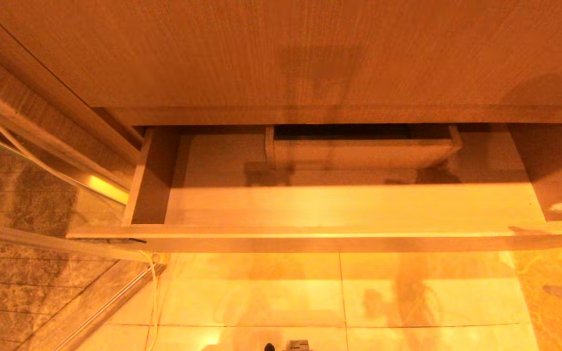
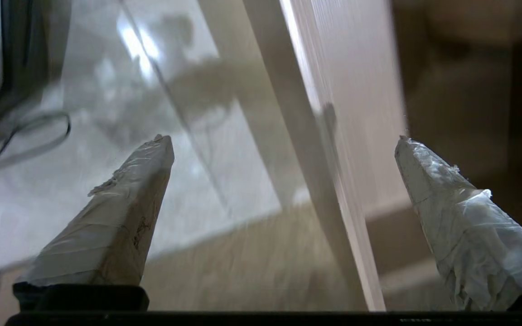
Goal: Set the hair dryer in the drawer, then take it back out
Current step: Pull open the drawer
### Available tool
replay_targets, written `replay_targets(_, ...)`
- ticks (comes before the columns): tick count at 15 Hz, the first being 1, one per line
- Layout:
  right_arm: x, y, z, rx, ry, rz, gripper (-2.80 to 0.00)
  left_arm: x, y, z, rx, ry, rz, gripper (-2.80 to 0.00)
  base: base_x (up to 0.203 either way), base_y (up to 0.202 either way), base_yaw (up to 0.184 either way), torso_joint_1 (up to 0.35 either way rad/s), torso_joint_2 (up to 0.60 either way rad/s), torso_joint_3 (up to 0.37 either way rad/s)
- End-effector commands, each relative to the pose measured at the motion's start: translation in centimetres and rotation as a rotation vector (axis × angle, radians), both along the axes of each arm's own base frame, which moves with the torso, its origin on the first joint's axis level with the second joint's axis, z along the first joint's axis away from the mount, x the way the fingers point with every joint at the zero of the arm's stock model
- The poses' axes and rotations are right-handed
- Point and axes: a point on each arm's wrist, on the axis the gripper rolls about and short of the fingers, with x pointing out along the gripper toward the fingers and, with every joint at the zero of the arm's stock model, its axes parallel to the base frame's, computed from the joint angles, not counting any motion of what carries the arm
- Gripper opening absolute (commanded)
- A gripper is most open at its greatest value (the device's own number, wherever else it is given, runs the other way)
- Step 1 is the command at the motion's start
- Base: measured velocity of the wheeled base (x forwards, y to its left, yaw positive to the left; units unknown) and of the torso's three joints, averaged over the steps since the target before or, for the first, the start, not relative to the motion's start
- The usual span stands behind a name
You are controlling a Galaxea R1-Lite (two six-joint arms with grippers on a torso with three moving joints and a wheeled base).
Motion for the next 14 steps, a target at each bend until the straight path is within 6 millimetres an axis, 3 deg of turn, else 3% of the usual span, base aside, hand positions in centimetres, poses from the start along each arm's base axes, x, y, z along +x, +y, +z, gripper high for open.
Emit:
replay_targets(1,-5.5,-0.5,0.8,-0.029,-0.083,-0.06,0.0,0.0,0.0,0.0,0.001,0.001,0.0,-2.8,0.0,0.0,0.0,0.0,0.0,0.0)
replay_targets(3,-7.9,-1.0,-0.1,-0.036,-0.095,-0.213,0.0,0.0,0.0,0.0,0.001,0.001,0.0,-2.8,0.0,0.0,0.0,0.0,0.0,0.0)
replay_targets(5,-8.6,-1.3,-0.6,-0.039,-0.119,-0.416,0.0,0.0,0.0,0.0,0.001,0.001,0.0,-2.8,0.0,0.0,0.0,0.0,0.0,0.0)
replay_targets(9,-8.1,-1.6,-2.3,0.047,-0.083,-0.61,0.0,0.0,0.0,0.0,0.0,0.002,0.0,-2.8,0.0,0.0,0.0,0.0,0.0,0.0)
replay_targets(14,-8.0,-1.6,-4.3,0.123,-0.039,-0.697,0.0,0.0,0.0,0.0,0.0,0.001,0.0,-2.8,0.0,0.0,0.0,0.0,0.0,0.0)
